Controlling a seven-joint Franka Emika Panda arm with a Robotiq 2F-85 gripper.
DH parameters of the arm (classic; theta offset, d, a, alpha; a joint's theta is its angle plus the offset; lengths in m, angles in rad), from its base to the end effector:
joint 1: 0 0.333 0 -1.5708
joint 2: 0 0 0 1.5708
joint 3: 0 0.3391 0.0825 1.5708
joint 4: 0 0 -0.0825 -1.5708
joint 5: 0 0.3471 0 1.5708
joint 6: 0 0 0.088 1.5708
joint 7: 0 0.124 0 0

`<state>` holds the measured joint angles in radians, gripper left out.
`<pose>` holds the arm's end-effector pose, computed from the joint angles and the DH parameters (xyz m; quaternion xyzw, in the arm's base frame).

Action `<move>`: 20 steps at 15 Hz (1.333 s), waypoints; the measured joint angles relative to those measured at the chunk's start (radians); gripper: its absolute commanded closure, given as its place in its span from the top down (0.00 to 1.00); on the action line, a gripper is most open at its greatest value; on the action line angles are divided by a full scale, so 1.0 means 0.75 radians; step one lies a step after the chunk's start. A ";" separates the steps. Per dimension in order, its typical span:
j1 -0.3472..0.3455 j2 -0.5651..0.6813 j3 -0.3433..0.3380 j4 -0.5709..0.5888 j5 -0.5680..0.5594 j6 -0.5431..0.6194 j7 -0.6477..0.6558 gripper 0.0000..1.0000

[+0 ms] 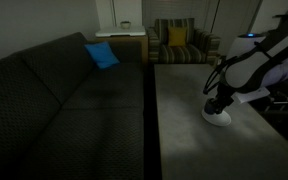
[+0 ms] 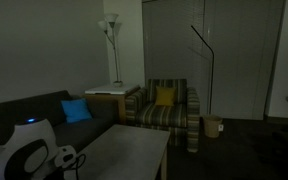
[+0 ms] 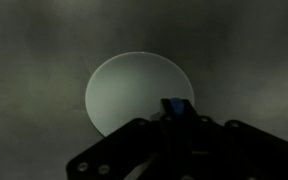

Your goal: Pick up the mug on the plate and put it on the table

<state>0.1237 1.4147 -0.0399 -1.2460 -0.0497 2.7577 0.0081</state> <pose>0.6781 0.0654 -0.0799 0.9953 0.0780 0.0499 0.0270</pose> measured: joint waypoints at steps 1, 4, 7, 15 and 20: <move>0.022 -0.006 0.001 -0.004 -0.006 0.004 -0.002 0.03; 0.084 -0.008 0.010 -0.004 -0.019 0.005 -0.019 0.03; 0.125 -0.004 0.023 -0.003 -0.025 -0.002 -0.051 0.03; 0.184 0.058 0.049 0.006 -0.041 -0.041 -0.097 0.03; 0.185 0.067 0.049 0.012 -0.055 -0.054 -0.099 0.03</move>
<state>0.2625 1.4648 -0.0033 -1.2373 -0.0910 2.7172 -0.0659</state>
